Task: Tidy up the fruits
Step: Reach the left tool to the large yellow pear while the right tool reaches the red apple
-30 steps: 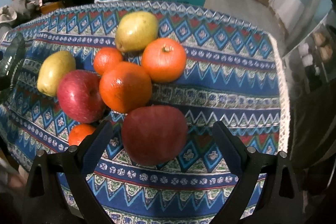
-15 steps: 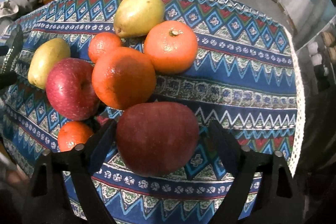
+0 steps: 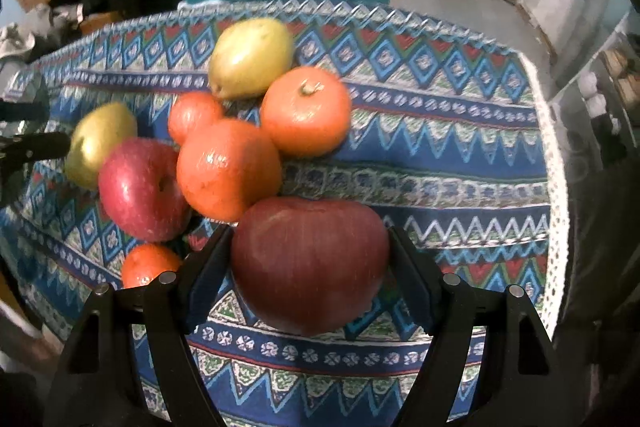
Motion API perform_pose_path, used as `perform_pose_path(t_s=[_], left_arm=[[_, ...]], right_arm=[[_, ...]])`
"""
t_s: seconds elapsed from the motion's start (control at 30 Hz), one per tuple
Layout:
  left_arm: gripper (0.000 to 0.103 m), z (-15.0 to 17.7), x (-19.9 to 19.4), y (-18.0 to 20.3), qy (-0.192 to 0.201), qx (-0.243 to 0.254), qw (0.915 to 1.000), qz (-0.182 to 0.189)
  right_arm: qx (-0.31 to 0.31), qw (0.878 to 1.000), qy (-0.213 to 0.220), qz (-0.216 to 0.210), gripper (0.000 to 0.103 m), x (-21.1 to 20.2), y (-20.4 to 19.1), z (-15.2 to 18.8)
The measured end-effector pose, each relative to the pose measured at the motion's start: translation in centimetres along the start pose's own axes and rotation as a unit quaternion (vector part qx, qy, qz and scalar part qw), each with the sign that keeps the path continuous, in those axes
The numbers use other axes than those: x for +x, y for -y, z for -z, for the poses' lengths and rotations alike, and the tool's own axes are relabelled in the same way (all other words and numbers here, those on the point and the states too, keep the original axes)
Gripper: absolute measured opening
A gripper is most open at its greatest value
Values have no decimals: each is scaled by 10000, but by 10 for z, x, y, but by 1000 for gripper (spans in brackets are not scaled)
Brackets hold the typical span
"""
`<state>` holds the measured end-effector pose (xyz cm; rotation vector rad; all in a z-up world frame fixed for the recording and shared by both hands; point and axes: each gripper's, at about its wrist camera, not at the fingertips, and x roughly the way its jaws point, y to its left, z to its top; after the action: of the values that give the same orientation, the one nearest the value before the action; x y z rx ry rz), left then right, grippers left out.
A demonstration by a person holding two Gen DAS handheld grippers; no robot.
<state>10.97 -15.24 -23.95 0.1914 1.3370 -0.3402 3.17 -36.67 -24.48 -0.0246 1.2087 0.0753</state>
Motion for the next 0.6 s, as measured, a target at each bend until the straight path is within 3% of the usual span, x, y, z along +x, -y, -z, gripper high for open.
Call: perform_pose_path(t_s=[0.23,0.6], left_arm=[[99,-15,17,-1,-181,-318,9992,146],[99,-25,44,8,-433,-297,9983,267]], right_arm=[[243,9993,279,43,77,-16,13,0],[188,9996,211,-76,77,-14,11,1]])
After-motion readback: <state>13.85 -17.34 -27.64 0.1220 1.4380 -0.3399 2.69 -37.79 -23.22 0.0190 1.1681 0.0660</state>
